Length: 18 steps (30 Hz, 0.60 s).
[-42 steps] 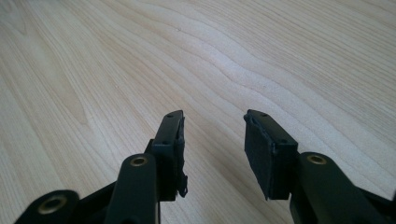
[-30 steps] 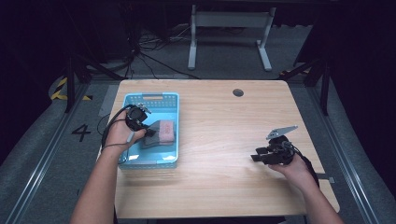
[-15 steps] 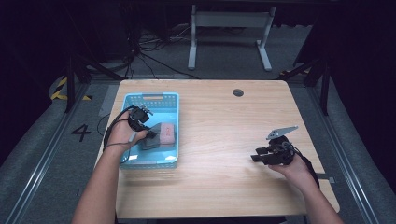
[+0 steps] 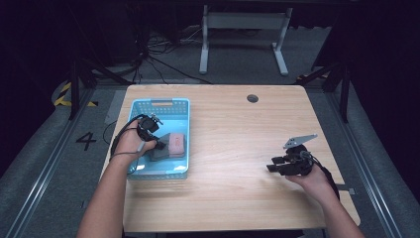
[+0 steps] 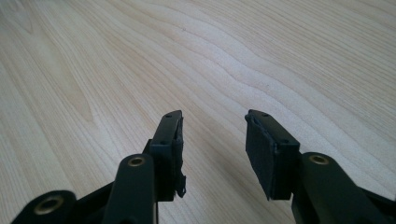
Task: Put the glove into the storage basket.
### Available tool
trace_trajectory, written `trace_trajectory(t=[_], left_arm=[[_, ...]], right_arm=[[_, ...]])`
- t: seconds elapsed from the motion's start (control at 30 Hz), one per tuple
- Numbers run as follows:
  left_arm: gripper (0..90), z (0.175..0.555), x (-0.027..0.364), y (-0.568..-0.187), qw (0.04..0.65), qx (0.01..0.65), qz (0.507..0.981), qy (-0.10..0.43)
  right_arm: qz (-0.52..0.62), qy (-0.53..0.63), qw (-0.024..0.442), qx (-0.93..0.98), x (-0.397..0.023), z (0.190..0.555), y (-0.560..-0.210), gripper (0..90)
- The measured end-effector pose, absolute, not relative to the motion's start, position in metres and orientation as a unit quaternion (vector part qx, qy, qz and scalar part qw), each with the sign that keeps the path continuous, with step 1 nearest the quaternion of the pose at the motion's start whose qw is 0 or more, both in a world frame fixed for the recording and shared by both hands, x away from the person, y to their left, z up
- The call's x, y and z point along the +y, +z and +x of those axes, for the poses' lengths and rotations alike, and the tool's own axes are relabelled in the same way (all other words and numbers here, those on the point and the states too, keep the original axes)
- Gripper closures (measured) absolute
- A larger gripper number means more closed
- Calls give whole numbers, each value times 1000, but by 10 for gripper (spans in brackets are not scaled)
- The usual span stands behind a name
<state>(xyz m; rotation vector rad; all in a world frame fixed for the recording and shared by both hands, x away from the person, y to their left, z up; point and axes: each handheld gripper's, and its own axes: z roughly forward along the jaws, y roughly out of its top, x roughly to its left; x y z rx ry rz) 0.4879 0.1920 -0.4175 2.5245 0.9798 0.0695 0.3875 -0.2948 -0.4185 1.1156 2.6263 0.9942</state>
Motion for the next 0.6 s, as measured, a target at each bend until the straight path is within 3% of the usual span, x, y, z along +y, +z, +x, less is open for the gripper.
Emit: trace_trajectory(t=[0.33, 0.6], left_arm=[[412, 486, 191, -416, 219, 364, 904, 52], [386, 466, 190, -387, 275, 365, 886, 82]], right_arm=[[366, 332, 63, 867, -295, 388, -416, 571], [355, 337, 64, 870, -291, 394, -412, 567]])
